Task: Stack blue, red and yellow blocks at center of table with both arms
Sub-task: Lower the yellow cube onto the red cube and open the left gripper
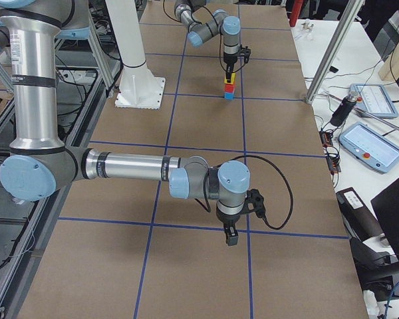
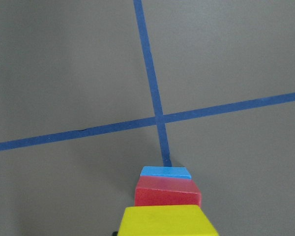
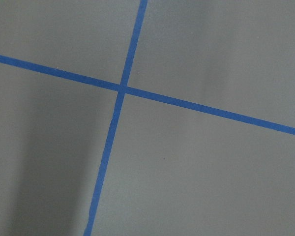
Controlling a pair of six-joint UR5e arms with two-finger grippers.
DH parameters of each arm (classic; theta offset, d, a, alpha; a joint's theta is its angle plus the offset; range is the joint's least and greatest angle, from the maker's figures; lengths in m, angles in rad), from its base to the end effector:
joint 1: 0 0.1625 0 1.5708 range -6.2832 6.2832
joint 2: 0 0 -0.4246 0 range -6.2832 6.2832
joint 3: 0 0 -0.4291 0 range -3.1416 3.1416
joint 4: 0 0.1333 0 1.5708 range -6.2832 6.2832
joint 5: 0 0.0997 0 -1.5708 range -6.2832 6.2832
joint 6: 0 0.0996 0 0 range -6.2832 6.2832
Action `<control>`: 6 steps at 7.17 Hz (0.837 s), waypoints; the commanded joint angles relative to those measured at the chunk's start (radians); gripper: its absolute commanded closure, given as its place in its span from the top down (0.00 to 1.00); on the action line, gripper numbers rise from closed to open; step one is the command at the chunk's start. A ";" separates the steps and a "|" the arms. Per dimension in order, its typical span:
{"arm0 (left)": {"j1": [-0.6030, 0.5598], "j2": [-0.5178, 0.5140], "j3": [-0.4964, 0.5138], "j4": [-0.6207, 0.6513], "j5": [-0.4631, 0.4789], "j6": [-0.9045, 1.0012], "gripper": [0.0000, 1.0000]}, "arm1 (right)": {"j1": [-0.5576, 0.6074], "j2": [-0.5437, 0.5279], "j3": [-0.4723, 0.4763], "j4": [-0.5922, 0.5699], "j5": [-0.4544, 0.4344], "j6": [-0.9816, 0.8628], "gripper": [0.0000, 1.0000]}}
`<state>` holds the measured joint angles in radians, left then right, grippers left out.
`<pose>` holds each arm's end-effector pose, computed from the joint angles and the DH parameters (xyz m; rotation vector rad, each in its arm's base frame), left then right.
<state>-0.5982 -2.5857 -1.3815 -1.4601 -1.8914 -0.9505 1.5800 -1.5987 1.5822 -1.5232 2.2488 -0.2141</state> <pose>0.5945 -0.5285 0.0772 0.1540 0.7569 0.1356 0.0756 -0.5186 0.6684 0.1054 -0.6717 -0.2075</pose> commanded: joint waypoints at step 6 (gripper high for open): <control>0.000 0.002 0.042 -0.078 0.000 -0.007 0.97 | 0.000 0.002 0.001 0.000 0.000 0.001 1.00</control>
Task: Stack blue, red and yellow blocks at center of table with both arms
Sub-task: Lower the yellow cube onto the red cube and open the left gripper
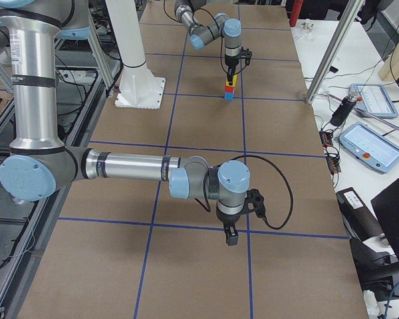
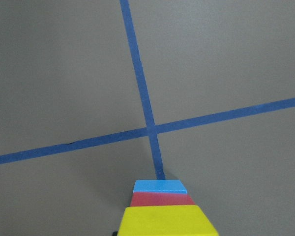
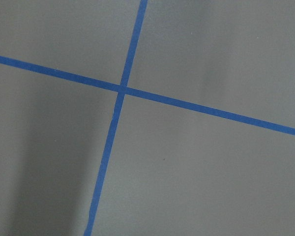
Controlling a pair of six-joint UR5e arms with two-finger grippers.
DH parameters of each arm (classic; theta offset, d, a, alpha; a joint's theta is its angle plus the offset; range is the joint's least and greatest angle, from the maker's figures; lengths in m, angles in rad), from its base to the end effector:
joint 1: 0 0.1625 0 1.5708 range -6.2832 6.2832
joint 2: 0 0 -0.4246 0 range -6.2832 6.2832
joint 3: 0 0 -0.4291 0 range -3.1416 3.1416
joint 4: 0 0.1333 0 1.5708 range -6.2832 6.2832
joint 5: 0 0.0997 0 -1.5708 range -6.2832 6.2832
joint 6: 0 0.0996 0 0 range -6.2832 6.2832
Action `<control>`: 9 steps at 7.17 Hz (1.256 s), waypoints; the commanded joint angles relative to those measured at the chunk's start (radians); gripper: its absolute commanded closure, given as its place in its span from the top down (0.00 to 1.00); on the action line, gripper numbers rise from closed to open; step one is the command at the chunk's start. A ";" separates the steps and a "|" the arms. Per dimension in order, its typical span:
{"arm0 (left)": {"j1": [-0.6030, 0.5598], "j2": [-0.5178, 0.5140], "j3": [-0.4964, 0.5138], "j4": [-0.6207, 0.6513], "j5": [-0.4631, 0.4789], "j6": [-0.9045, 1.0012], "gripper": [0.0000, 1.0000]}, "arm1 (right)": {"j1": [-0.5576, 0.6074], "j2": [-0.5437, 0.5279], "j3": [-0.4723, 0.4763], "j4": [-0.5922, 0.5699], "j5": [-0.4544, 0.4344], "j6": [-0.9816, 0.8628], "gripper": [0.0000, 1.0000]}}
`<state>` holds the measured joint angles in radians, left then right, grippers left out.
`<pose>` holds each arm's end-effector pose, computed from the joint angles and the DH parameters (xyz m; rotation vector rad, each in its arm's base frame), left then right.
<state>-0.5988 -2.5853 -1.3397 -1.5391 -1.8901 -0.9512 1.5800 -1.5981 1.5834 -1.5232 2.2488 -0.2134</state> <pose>0.6050 -0.5363 0.0849 0.1771 0.7853 0.1397 0.0756 -0.5190 0.6675 0.1069 -0.6715 -0.2074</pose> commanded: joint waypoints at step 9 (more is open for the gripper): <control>-0.182 0.096 -0.379 0.306 -0.138 0.154 1.00 | 0.000 0.001 -0.002 0.000 0.000 -0.001 1.00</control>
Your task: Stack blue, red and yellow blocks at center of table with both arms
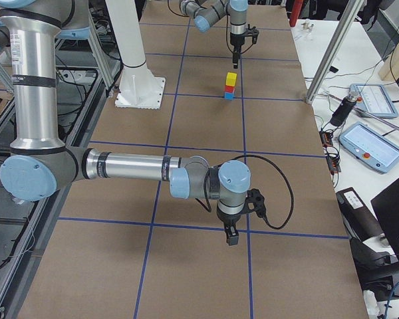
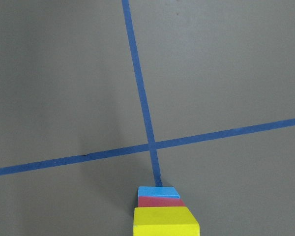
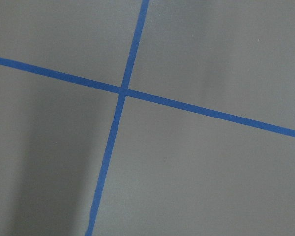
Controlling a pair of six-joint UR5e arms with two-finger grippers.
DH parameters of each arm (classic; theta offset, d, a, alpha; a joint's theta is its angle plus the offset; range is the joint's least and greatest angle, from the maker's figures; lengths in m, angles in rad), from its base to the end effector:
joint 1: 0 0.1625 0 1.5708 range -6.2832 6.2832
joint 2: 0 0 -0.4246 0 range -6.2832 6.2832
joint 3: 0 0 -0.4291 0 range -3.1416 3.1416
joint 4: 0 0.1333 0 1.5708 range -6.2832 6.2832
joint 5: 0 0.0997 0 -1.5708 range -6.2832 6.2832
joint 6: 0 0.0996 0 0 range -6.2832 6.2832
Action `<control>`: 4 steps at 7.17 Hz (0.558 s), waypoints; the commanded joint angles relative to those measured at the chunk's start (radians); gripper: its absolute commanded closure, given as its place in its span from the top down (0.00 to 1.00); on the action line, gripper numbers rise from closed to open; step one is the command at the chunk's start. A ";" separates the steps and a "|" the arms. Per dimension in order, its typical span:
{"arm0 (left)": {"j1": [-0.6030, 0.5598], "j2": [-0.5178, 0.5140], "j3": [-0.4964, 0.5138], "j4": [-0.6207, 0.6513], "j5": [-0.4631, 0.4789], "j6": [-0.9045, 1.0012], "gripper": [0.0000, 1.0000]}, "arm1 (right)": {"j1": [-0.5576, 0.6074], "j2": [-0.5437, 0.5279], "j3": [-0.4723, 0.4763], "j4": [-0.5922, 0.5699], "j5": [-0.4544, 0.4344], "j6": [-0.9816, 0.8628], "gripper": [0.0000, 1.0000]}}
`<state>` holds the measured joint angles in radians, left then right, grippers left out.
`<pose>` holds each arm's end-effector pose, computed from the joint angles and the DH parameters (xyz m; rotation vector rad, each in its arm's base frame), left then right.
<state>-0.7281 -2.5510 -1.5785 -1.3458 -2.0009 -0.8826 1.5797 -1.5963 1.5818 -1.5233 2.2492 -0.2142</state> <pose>0.4790 -0.5500 0.0372 0.1777 0.8359 0.1266 0.0754 -0.5198 0.6674 0.1072 -0.6719 -0.2085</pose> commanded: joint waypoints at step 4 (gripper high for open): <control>-0.438 0.560 -0.388 0.137 -0.180 0.767 1.00 | 0.000 -0.002 -0.002 0.000 0.000 -0.001 1.00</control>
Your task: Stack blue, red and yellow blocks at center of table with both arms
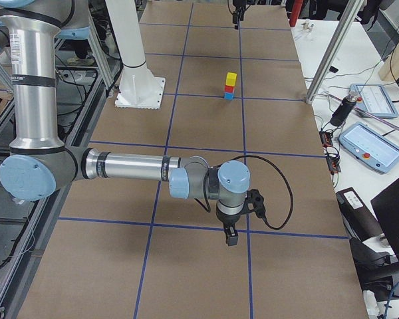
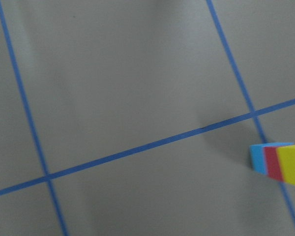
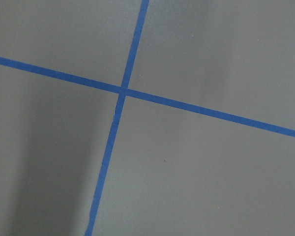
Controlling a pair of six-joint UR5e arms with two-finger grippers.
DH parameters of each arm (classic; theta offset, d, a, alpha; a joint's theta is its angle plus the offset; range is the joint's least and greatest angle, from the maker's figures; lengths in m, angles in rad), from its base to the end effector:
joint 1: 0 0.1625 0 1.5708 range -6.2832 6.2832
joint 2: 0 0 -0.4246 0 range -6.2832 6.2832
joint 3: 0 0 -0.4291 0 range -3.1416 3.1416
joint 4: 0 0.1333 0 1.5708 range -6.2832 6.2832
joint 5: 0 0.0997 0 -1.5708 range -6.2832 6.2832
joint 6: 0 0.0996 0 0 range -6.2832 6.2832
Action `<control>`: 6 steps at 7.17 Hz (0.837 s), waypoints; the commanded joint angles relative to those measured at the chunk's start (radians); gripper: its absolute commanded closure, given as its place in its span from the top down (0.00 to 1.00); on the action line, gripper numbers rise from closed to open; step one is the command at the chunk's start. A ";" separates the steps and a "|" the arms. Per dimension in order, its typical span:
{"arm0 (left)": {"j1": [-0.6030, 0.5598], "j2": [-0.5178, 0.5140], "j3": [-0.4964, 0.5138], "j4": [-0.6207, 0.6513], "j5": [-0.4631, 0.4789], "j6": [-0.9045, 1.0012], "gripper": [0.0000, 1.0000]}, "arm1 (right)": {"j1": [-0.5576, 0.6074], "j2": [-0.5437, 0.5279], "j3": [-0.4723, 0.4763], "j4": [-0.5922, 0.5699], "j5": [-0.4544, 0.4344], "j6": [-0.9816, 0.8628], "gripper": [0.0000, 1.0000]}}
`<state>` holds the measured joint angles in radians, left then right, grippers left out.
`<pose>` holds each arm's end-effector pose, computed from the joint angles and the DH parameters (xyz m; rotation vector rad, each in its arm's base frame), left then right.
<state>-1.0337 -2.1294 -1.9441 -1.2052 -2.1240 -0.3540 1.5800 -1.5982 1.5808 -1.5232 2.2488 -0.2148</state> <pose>0.2428 -0.5660 0.1961 0.2669 0.7261 0.3305 0.0756 -0.5187 0.6689 0.1048 -0.6717 -0.2079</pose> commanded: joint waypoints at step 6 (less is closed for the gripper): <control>-0.500 0.592 0.112 -0.201 -0.117 0.463 1.00 | 0.000 0.000 0.001 0.000 0.000 0.000 1.00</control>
<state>-1.4820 -1.5757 -1.8656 -1.3449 -2.2372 0.1030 1.5800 -1.5992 1.5815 -1.5232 2.2499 -0.2148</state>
